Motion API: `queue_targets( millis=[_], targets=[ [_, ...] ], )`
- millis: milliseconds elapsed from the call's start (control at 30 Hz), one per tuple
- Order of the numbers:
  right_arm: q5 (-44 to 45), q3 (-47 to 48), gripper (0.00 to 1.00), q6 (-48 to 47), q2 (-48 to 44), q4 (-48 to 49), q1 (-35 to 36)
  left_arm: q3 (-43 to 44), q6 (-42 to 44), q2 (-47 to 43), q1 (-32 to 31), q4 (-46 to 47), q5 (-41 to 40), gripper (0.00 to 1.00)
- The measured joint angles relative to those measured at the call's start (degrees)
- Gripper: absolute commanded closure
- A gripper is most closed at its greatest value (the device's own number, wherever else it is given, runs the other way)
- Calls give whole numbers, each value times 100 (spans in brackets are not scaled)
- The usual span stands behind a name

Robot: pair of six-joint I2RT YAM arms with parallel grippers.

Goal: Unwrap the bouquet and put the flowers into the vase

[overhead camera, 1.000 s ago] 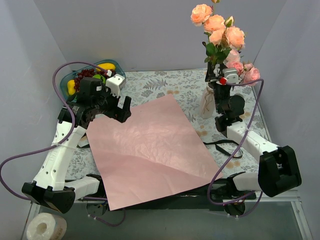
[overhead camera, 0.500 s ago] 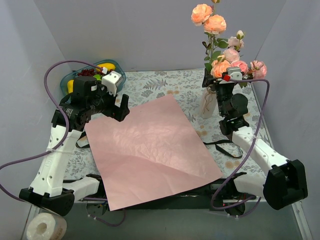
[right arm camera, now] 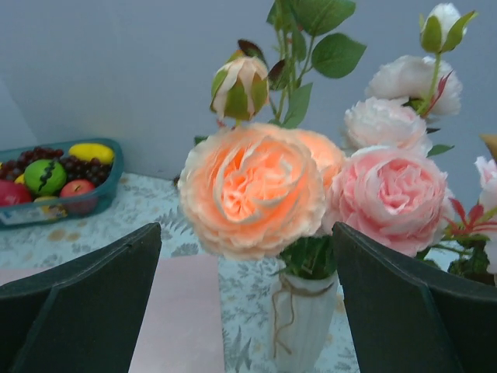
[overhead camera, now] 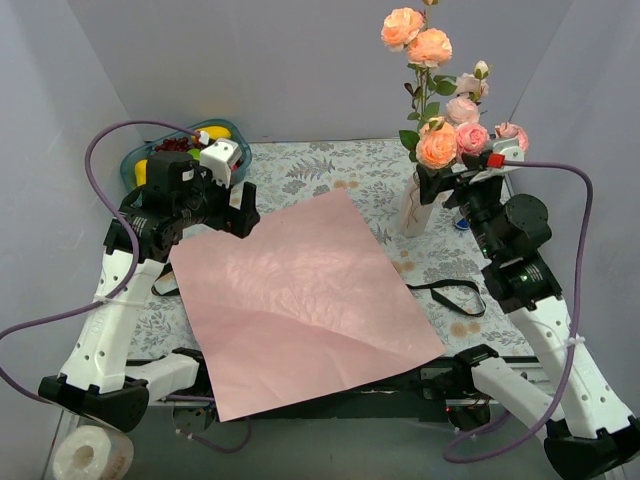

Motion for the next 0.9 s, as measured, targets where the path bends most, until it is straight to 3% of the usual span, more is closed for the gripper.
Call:
queue_targets(
  millis=[267,467,633,900],
  targets=[
    [-1180,-219,2,59,-1040,-1825,2,-122,-363,-4,2,269,-621,2],
    [-1263,-247,2,367,-1226,-3246,0,-710,-540,-170,4,398,-763,2],
    [-1270,-914,2,863,-1797,-3978,0,-1342,-566,-503,7,450,-887,2],
    [-1054,-1036,2,1296,-2363,-4496,0,-1910,-656,-831,7,385,-1005,2]
  ],
)
